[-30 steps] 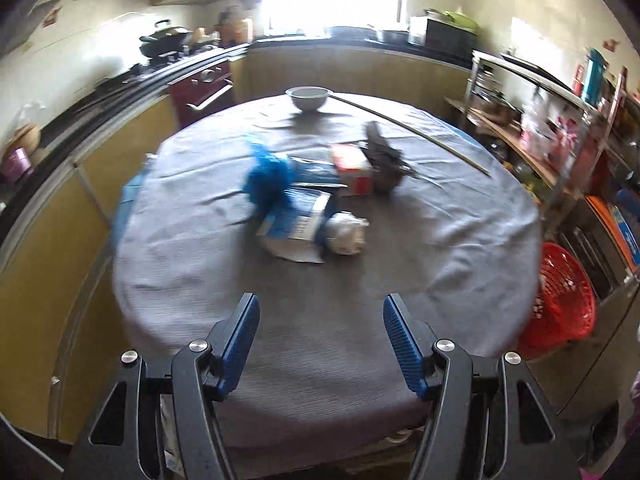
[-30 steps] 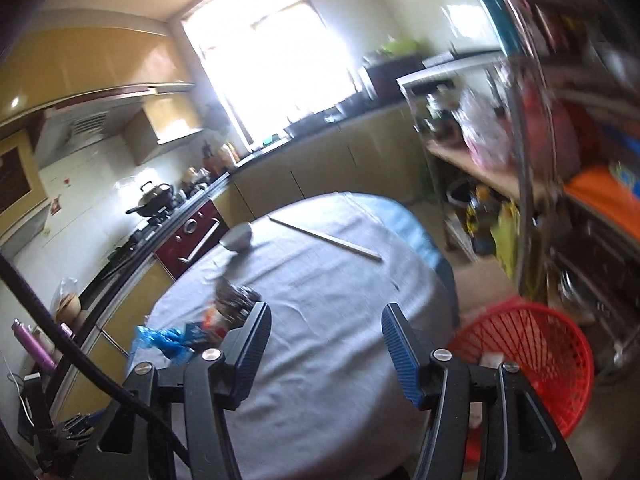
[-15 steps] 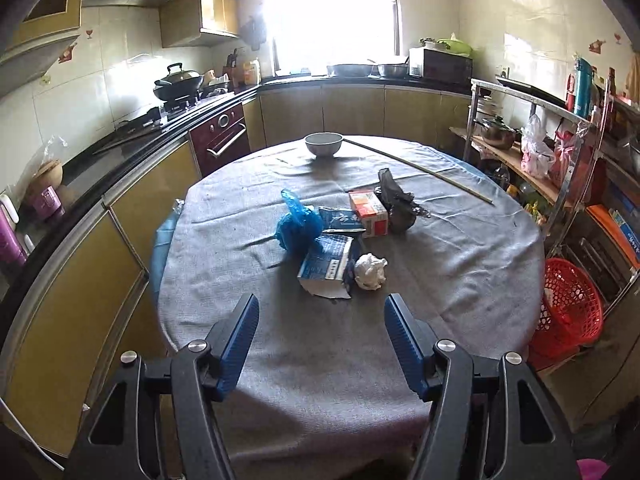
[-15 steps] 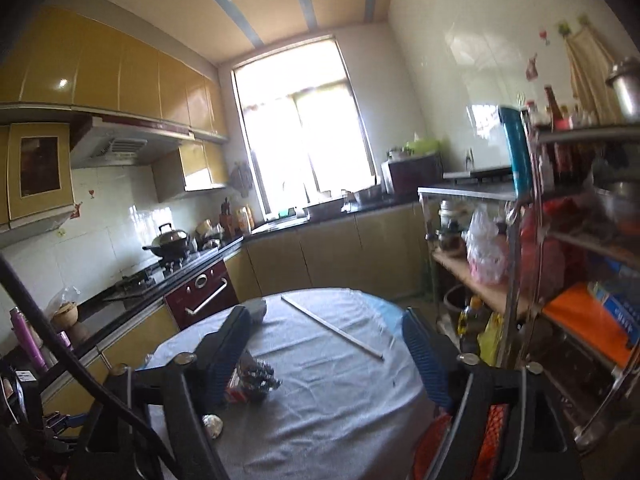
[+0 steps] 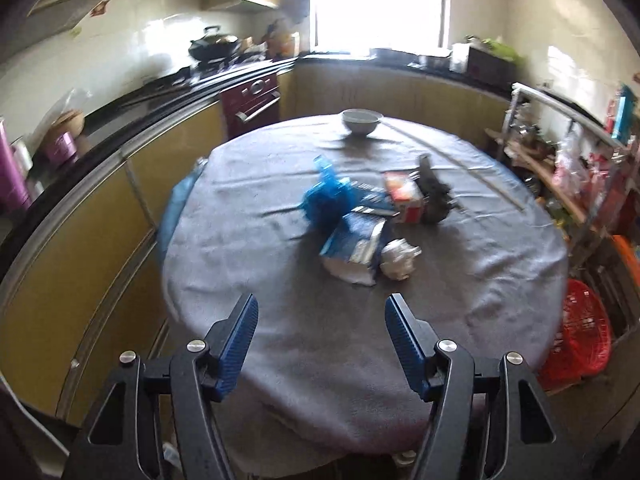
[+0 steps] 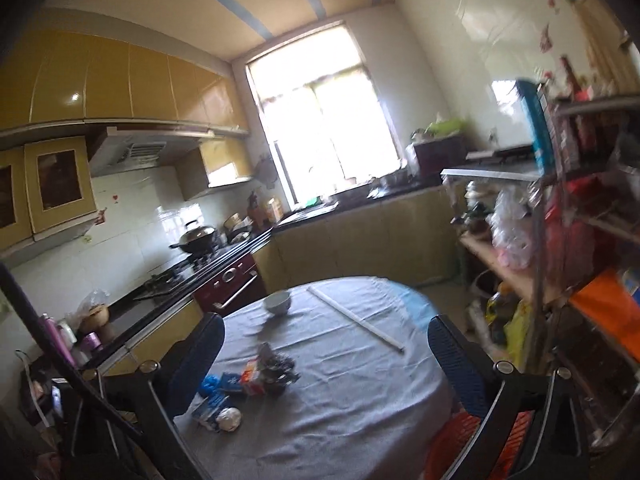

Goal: Collect trash
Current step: 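Swing both open tools back toward the table, then grasp the blue-and-white carton with the left tool while the right tool grasps the white tissue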

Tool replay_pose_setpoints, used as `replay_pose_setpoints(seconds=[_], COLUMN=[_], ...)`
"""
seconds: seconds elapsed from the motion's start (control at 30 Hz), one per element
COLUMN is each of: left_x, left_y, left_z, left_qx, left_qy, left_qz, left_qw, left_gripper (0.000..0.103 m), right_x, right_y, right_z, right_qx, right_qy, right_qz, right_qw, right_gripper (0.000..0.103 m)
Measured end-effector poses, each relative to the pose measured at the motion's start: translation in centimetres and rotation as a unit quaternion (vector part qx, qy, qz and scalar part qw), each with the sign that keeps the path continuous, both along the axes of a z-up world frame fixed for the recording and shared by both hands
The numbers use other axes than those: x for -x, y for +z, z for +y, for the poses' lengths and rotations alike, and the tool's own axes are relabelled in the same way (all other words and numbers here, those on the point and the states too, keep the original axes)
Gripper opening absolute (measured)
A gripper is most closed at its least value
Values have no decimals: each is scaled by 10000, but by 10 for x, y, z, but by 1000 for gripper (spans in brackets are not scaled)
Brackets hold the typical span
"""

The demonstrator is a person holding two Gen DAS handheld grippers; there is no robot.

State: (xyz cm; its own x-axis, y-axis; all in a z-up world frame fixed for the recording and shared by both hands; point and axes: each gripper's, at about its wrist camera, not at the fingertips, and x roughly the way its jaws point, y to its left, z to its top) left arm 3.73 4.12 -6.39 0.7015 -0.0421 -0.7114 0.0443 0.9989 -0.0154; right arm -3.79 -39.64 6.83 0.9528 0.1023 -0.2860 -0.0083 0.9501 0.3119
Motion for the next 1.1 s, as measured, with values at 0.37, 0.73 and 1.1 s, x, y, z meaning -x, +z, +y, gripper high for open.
replay_pose_setpoints(seconds=[0.37,0.73,1.1], left_x=[-29,-48,-72], left_y=[-29,-62,-67], left_z=[27,56,56], left_qx=[77,396,775], left_qy=[152,174,-73], left_qz=[467,888,958], left_qw=[9988,9951,9924], left_gripper=[67,68,68], right_x=[-119,-229,-265], right_y=[-97,-194,-249], right_z=[114,222,255], right_qx=[-349,-603,-129], right_qy=[1642,2533,2420], right_qz=[1613,2915,3324], right_qw=[9725,9204,9115], right_gripper=[103,82,61])
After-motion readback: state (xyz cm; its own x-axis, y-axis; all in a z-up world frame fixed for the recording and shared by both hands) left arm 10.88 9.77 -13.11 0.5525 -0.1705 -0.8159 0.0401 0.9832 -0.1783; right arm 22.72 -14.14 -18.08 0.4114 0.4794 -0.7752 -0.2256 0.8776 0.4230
